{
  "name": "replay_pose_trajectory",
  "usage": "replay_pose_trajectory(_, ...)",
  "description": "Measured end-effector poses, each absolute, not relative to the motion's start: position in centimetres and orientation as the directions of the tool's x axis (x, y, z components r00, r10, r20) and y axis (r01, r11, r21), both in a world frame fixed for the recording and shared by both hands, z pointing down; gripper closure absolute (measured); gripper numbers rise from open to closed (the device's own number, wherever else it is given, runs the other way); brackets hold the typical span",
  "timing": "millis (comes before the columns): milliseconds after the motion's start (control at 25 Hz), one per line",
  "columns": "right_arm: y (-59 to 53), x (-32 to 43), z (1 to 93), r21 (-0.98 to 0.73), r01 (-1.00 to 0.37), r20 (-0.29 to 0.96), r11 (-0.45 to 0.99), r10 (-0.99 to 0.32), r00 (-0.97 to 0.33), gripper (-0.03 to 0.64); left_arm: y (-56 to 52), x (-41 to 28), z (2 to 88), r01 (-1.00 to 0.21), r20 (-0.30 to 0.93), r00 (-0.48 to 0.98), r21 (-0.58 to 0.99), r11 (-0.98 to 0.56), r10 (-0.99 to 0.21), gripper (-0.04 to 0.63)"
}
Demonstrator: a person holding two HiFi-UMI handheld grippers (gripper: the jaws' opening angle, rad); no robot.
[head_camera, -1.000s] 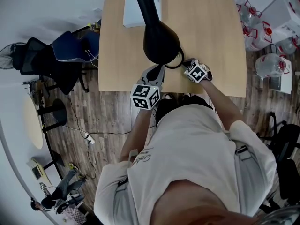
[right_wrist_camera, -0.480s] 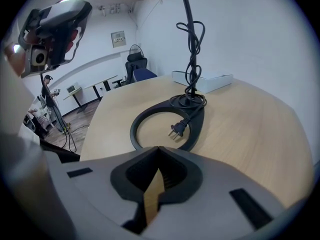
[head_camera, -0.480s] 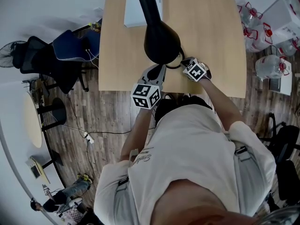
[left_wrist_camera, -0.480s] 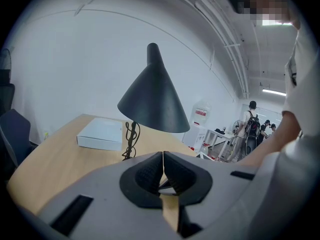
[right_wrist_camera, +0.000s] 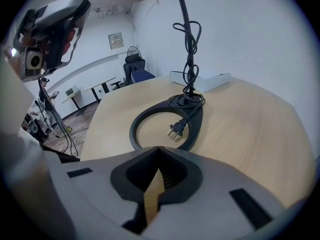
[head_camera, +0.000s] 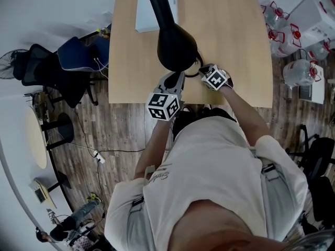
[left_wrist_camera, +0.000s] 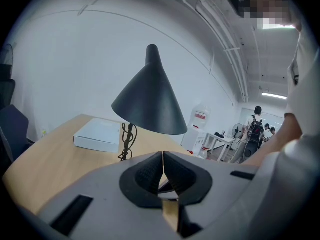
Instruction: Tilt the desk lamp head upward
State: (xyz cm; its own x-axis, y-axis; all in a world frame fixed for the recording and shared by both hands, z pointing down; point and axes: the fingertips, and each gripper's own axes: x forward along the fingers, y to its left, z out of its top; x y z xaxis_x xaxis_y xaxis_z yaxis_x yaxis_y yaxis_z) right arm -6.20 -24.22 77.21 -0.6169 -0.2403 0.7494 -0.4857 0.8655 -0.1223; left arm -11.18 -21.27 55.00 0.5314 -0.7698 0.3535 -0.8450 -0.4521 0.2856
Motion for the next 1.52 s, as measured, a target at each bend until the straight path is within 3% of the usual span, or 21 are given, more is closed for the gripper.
replay_pose_trajectory(640, -24.3, -5.9, 77.1, -0.100, -0.514, 0.746, 0.852, -0.278, -0.606, 0.621, -20.7, -11.1, 52.3, -0.842, 0.254, 0.529, 0.275, -0.464, -0.810, 0.578)
replay_pose_trajectory(1520, -24.2, -5.9, 76.9, -0.080, -0.515, 0.754, 0.853, -0.286, -0.591, 0.621, -19.4, -10.9, 50.6, -0.853, 0.225, 0.518, 0.205, -0.480, -0.825, 0.580)
